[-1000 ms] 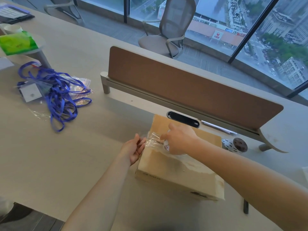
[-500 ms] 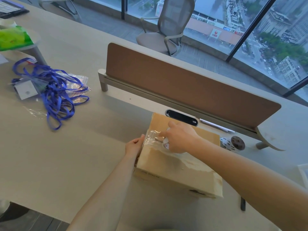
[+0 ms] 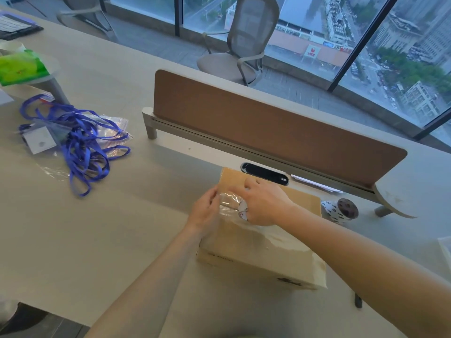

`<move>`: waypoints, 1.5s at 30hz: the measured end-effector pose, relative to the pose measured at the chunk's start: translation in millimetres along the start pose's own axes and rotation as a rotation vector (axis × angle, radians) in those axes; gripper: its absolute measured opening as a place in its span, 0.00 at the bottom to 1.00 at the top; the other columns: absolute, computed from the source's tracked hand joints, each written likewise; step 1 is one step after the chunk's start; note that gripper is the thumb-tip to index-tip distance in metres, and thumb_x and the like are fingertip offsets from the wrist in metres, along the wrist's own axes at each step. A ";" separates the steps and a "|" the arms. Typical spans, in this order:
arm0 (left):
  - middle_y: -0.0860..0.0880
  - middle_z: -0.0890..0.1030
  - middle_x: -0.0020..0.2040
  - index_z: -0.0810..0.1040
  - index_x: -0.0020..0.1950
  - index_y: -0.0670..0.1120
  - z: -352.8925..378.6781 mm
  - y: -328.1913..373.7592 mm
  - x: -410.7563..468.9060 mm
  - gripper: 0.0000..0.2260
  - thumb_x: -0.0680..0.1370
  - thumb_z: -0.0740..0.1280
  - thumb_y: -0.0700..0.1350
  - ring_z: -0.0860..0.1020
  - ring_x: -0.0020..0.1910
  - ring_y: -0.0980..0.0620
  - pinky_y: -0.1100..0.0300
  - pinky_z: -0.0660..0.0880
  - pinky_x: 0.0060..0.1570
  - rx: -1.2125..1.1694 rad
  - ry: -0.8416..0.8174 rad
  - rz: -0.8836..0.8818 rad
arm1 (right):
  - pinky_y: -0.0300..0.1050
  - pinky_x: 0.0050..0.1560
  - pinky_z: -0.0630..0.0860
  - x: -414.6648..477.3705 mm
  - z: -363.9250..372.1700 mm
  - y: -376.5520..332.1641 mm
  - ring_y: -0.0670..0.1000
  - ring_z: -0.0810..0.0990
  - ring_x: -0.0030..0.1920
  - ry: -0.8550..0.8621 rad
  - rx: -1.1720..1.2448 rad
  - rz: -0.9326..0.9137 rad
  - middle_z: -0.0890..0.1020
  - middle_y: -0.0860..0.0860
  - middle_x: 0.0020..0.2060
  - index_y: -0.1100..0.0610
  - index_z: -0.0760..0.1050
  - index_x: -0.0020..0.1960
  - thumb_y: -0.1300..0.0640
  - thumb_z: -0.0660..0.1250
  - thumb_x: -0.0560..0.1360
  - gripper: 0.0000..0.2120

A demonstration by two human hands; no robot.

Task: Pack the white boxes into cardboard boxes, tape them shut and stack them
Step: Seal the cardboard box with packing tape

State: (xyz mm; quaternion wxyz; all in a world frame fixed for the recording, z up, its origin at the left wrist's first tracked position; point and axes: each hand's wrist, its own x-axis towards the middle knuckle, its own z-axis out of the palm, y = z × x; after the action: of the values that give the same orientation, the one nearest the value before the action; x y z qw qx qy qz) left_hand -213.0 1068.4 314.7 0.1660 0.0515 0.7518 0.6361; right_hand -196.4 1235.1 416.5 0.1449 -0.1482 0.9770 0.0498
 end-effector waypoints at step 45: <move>0.45 0.36 0.81 0.36 0.80 0.41 63.7 9.8 -15.9 0.44 0.79 0.49 0.69 0.35 0.79 0.48 0.52 0.35 0.78 1.226 -0.148 0.173 | 0.46 0.54 0.81 -110.2 69.3 93.7 0.51 0.79 0.57 0.208 1.010 0.252 0.75 0.49 0.59 0.52 0.64 0.72 0.63 0.74 0.67 0.37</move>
State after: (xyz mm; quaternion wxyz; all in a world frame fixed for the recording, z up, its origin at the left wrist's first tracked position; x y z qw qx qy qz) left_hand -179.2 1125.4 318.5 0.1060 0.2419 0.9598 0.0949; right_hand -105.6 1364.3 388.4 0.0933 0.0541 0.8988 -0.4248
